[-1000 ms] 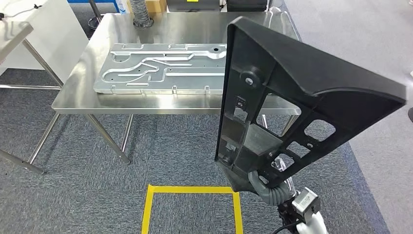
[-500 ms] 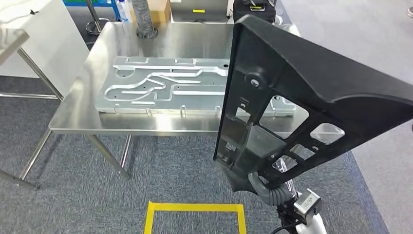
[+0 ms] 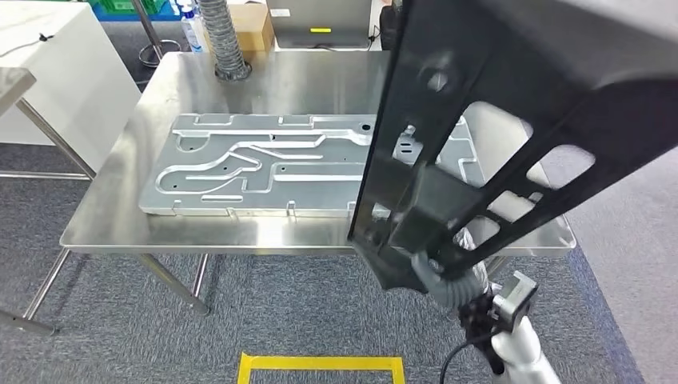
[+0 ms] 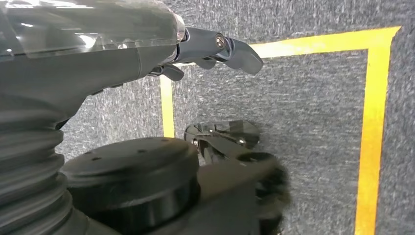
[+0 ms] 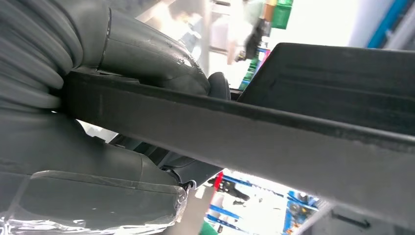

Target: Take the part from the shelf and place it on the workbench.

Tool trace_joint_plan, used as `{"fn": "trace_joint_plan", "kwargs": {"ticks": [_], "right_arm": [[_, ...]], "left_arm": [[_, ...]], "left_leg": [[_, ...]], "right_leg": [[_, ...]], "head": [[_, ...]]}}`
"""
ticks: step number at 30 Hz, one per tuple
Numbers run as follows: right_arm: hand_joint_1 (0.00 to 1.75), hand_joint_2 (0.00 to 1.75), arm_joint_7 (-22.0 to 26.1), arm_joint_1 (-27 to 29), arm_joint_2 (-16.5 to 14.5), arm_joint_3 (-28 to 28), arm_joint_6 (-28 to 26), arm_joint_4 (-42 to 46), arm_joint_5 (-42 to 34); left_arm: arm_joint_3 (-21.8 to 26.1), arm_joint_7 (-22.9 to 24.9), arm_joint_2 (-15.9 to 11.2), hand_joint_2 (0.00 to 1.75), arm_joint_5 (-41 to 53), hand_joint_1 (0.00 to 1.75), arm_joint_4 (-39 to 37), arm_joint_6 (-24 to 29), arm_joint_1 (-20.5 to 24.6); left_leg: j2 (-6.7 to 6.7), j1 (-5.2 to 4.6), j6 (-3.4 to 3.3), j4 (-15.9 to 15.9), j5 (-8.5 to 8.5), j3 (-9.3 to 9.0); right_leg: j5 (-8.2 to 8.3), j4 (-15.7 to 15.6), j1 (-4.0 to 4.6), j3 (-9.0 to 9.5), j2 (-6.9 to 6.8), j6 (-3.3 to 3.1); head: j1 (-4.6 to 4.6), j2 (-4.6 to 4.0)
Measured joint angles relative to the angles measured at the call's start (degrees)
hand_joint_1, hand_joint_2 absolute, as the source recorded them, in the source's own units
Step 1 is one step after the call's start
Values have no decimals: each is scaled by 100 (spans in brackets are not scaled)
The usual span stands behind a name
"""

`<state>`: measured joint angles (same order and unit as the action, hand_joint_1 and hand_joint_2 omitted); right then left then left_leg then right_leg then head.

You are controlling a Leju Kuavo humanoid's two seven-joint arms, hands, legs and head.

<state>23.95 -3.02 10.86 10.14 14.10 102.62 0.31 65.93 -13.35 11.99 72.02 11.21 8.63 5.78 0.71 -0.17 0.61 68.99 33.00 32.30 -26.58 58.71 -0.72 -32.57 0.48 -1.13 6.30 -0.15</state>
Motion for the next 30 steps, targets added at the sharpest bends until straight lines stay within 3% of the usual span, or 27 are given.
{"fn": "trace_joint_plan", "kwargs": {"ticks": [2,3,4,6,8,12,14,16,17,18,19,21,23,27,28,30], "right_arm": [[166,175,-198,-430,1,-122,249,-167,-285],[166,175,-302,-676,1,-174,378,-300,-425],[166,175,-410,-965,1,-217,513,-476,-565],[166,175,-598,-1642,1,-267,736,-908,-782],[166,175,-712,-2451,1,-268,821,-1471,-790],[166,175,-745,-4133,-1,-71,560,-2738,58],[166,175,-739,-5018,-21,223,221,-3387,968],[166,175,-748,-5881,-41,729,-346,-4017,2295],[166,175,-768,-6249,-43,1045,-619,-4311,2988],[166,175,-797,-6560,-47,1376,-821,-4623,3614],[166,175,-826,-6822,-61,1686,-969,-4938,4144],[166,175,-878,-7227,-128,2276,-1150,-5593,4896],[166,175,-934,-7478,-273,2761,-1294,-6221,5232],[166,175,-988,-7650,-487,3332,-1467,-7172,5361],[166,175,-985,-7671,-478,3430,-1494,-7337,5363],[166,175,-968,-7698,-426,3595,-1535,-7614,5341]], "left_arm": [[13,-4,-3,175,-69,0,0,-10,-4],[23,-8,-5,175,-104,0,0,-20,-8],[36,-18,-9,175,-135,0,0,-29,-11],[62,-46,-15,175,-174,0,0,-44,-18],[88,-79,-25,175,-191,0,0,-52,-26],[109,-150,-54,175,-165,0,0,-74,-50],[113,-195,-63,175,-141,0,0,-88,-47],[115,-240,-67,175,-127,0,0,-99,-42],[115,-256,-67,175,-124,0,0,-104,-44],[115,-265,-67,175,-117,0,0,-111,-48],[115,-268,-67,175,-111,0,0,-117,-51],[115,-273,-66,175,-93,0,0,-129,-52],[115,-286,-67,175,-85,0,0,-147,-44],[115,-320,-60,175,-96,0,0,-184,-23],[115,-332,-57,175,-105,0,0,-187,-17],[116,-352,-55,175,-121,0,0,-192,-17]], "left_leg": [[-7,30,29,482,265,464],[-12,42,30,495,265,597],[-19,51,29,321,114,646],[-53,54,10,-386,-537,584],[-89,16,-28,-907,-996,530],[-106,-30,-145,-1077,-1118,504],[-124,-51,-201,-1170,-1127,446],[-143,-91,-242,-1186,-1090,412],[-151,-104,-254,-1185,-1061,387],[-157,-108,-257,-1183,-1025,344],[-159,-103,-252,-1175,-984,292],[-158,-79,-213,-1131,-883,203],[-151,-74,-149,-1046,-797,180],[-179,-56,-47,-983,-702,195],[-178,-43,-22,-865,-632,244],[-159,-12,16,-292,-382,512]], "right_leg": [[-59,1,-2,44,18,-3],[-94,1,-4,79,30,3],[-133,2,-10,124,44,13],[-213,4,-27,221,64,50],[-264,8,-40,241,93,109],[-337,9,-79,183,109,239],[-549,410,-66,-29,62,232],[-824,1201,-30,-507,36,199],[-866,1519,-17,-733,37,199],[-782,1639,-12,-868,36,210],[-581,1535,-16,-895,32,232],[-22,838,-48,-716,18,286],[267,253,-42,-547,32,268],[263,108,-2,-499,101,90],[257,93,-9,-471,104,59],[233,77,-15,-416,106,7]], "head": [[0,0],[0,0],[-1,0],[-1,0],[-1,0],[-1,0],[-1,0],[-1,0],[-1,0],[-1,0],[-1,0],[-1,0],[-1,0],[2,0],[2,0],[2,0]]}}
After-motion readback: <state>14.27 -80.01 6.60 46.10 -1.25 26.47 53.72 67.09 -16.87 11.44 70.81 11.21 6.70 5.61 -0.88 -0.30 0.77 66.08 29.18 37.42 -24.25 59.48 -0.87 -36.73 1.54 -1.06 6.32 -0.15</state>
